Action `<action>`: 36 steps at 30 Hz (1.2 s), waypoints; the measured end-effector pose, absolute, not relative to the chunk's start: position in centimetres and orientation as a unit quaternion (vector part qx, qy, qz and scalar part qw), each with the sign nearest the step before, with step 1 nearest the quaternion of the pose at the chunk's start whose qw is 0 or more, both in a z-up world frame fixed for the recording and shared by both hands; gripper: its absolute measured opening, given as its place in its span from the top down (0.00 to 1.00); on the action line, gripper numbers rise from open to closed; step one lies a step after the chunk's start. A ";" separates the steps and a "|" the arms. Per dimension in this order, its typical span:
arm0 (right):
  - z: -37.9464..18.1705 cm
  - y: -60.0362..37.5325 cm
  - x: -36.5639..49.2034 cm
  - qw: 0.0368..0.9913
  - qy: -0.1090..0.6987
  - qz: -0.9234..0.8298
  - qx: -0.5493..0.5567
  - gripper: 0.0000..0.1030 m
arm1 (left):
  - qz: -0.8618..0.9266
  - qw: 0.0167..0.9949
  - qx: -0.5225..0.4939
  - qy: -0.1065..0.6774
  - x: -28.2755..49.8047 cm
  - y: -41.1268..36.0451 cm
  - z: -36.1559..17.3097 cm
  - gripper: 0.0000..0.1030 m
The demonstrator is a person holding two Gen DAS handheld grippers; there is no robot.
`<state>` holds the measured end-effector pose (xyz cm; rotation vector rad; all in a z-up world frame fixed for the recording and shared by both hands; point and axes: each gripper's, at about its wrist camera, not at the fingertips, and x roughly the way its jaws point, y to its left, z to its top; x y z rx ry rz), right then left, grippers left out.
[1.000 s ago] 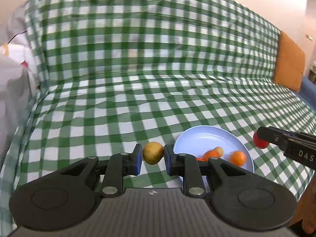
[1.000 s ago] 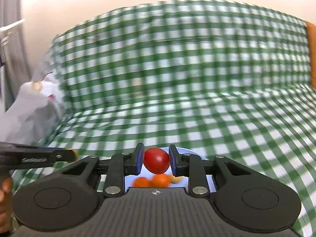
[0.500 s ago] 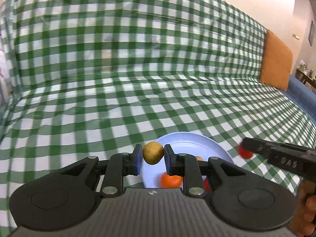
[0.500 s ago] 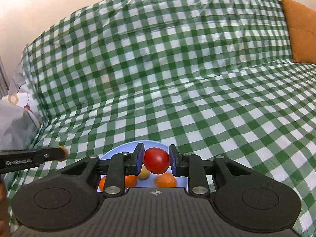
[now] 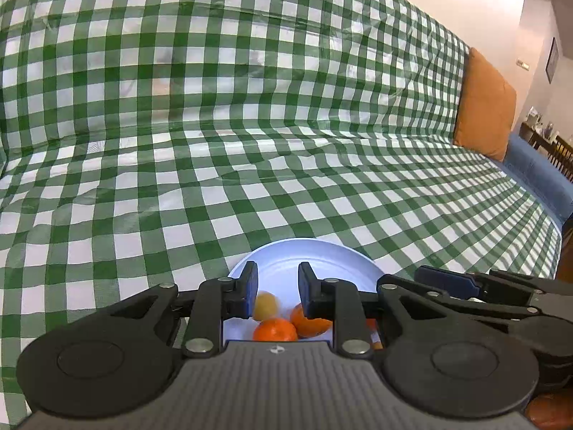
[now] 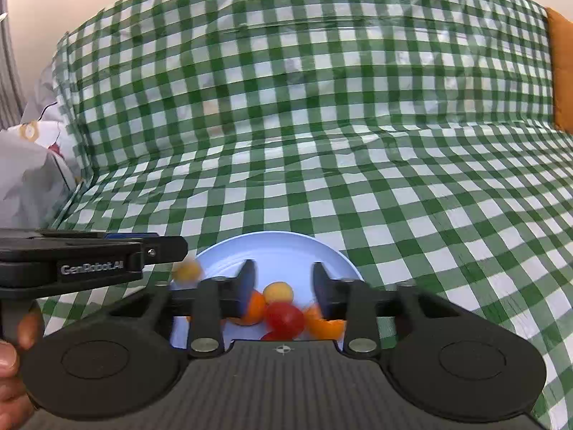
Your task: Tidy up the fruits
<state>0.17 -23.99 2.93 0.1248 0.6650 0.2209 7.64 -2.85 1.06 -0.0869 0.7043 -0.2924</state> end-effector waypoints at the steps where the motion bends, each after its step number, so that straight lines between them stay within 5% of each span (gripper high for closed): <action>1: 3.0 -24.1 0.2 0.937 0.325 0.106 0.067 0.50 | -0.143 0.928 -0.043 0.343 7.6 -2.8 1.1 0.74; 10: 3.5 -24.9 -0.9 0.944 0.309 0.088 0.081 0.21 | -0.136 0.932 -0.036 0.333 5.1 -1.6 2.4 0.72; 14: 4.5 -25.1 -2.4 0.951 0.286 0.085 0.078 0.09 | -0.129 0.939 -0.021 0.319 2.9 -0.9 3.6 0.47; 17: 5.4 -25.4 -3.9 0.956 0.270 0.084 0.078 0.02 | -0.117 0.941 -0.024 0.318 1.2 -0.5 4.1 0.38; 23: 6.4 -26.2 -6.8 0.956 0.272 0.076 0.082 0.01 | -0.085 0.950 -0.004 0.301 -3.6 -1.5 5.0 0.19; 36: 5.6 -27.6 -10.2 0.946 0.314 0.052 0.066 0.01 | -0.061 0.931 0.023 0.358 -7.0 -3.4 3.1 0.01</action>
